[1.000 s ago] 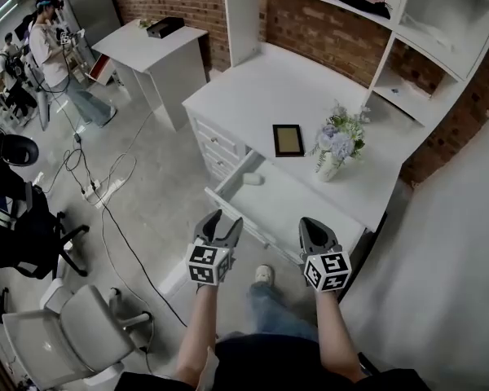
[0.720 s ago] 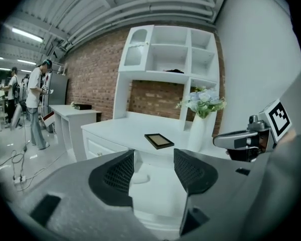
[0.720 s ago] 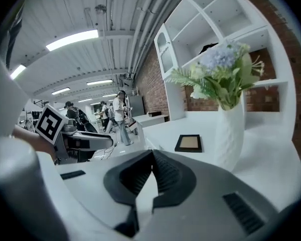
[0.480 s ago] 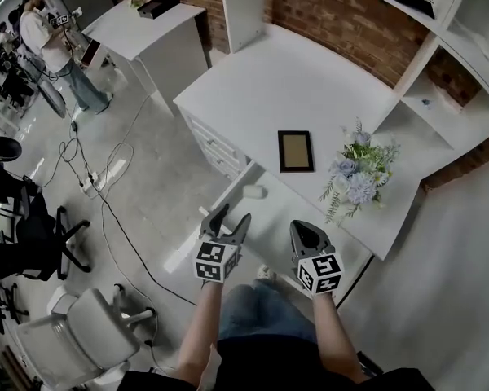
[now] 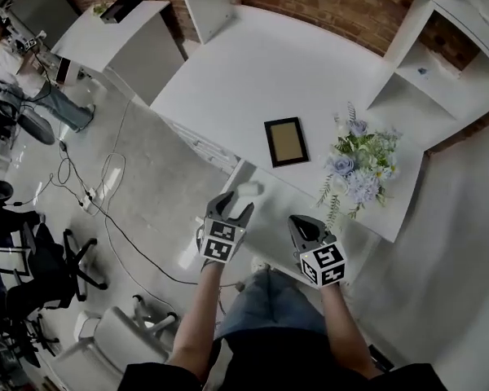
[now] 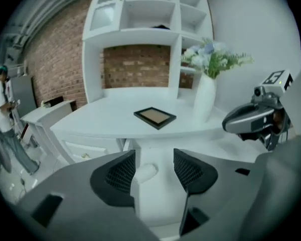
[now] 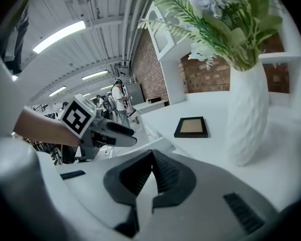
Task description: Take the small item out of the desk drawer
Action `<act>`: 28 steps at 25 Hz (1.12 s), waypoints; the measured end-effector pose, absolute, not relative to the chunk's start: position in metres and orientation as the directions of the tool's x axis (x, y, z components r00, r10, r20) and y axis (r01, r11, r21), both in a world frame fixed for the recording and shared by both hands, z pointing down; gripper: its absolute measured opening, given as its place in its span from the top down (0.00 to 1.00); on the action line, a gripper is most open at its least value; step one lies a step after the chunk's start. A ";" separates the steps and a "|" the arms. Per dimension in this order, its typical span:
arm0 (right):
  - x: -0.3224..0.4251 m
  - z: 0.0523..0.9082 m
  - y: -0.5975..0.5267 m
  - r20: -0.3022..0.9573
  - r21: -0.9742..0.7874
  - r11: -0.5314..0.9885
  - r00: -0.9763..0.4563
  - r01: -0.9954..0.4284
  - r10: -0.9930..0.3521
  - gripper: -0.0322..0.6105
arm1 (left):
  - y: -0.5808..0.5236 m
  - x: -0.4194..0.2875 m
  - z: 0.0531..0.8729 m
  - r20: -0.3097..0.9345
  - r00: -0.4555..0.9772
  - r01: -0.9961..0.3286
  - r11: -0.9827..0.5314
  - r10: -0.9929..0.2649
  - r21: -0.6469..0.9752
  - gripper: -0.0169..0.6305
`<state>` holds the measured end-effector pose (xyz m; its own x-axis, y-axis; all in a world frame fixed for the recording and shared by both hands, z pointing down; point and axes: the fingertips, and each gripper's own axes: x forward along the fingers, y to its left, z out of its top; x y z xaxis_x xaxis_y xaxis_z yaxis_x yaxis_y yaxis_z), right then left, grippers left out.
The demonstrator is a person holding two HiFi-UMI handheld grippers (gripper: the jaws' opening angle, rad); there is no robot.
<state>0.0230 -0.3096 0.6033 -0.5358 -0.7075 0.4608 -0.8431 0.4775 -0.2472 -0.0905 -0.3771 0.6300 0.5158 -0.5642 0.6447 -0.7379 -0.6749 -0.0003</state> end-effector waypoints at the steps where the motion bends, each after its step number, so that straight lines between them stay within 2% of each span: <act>1: 0.022 0.606 -0.309 0.468 -0.253 0.475 -0.536 -0.843 -0.703 0.95 | -0.380 -0.087 0.640 0.681 0.506 -0.707 -0.707 -0.529 -0.024 0.63; 7: 0.022 0.624 -0.300 0.516 -0.259 0.469 -0.531 -0.844 -0.672 0.95 | -0.394 -0.068 0.701 0.853 0.389 -0.428 -0.888 -0.347 -0.167 0.63; 13: 0.026 0.640 -0.288 0.550 -0.275 0.448 -0.521 -0.851 -0.653 0.95 | -0.402 -0.063 0.758 0.940 0.216 -0.143 -0.961 -0.265 -0.238 0.63; 20: 0.031 0.654 -0.279 0.571 -0.298 0.424 -0.516 -0.855 -0.639 0.95 | -0.412 -0.061 0.792 0.960 0.084 -0.012 -0.963 -0.269 -0.268 0.63; 28: 0.034 0.656 -0.280 0.578 -0.309 0.416 -0.516 -0.855 -0.632 0.95 | -0.417 -0.069 0.814 0.974 -0.009 0.003 -0.974 -0.228 -0.228 0.63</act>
<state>0.0338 -0.2799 0.6557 -0.5162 -0.6321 0.5780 -0.8553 0.4162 -0.3087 -0.0686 -0.4168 0.8143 -0.0091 -0.2278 0.9737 0.0029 -0.9737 -0.2277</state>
